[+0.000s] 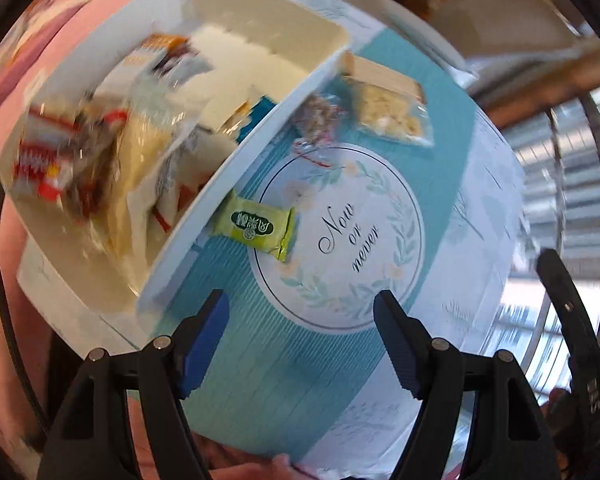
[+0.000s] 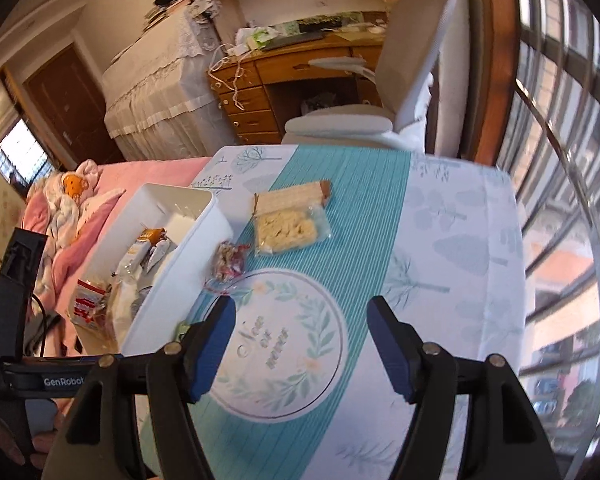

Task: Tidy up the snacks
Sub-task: 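Withdraw both grippers from tray toward the remaining snacks on the table, then grasp green packet with left gripper while right gripper grasps clear pastry bag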

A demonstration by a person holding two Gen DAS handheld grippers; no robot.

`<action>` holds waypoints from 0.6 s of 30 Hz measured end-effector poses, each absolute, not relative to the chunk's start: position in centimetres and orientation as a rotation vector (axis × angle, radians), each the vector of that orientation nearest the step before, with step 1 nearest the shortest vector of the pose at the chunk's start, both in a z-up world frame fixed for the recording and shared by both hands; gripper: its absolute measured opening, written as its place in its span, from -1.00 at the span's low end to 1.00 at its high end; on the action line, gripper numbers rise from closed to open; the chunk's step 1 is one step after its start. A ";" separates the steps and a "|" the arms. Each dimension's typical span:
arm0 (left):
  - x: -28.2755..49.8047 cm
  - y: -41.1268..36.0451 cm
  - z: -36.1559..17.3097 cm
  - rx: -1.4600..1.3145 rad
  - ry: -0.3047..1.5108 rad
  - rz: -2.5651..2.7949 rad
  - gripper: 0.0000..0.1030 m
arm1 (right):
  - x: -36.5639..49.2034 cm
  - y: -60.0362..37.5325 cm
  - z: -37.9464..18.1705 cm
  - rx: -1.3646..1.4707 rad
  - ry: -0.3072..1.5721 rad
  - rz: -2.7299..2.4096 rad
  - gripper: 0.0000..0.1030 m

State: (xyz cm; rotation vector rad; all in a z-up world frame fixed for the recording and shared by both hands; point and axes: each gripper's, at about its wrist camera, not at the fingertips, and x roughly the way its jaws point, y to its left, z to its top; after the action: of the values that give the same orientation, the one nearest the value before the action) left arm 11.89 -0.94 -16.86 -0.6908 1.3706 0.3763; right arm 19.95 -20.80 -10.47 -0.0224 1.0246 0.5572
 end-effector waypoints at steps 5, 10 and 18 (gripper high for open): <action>11.7 -1.2 -18.6 -0.806 1.321 0.519 0.42 | 22.7 -19.7 -10.5 -0.158 0.948 0.641 0.33; 11.0 -0.7 -20.1 -0.904 1.256 0.664 0.47 | 25.2 -18.0 -11.3 -0.271 0.894 0.729 0.33; 11.0 0.0 -23.0 -0.948 1.203 0.763 0.48 | 27.1 -13.8 -14.7 -0.494 0.782 0.841 0.35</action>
State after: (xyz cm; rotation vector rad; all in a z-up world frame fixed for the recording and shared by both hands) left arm 11.00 -0.03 -22.95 -0.9481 1.2029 0.7633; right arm 27.06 -13.83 -14.73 -0.4936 0.7822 0.8410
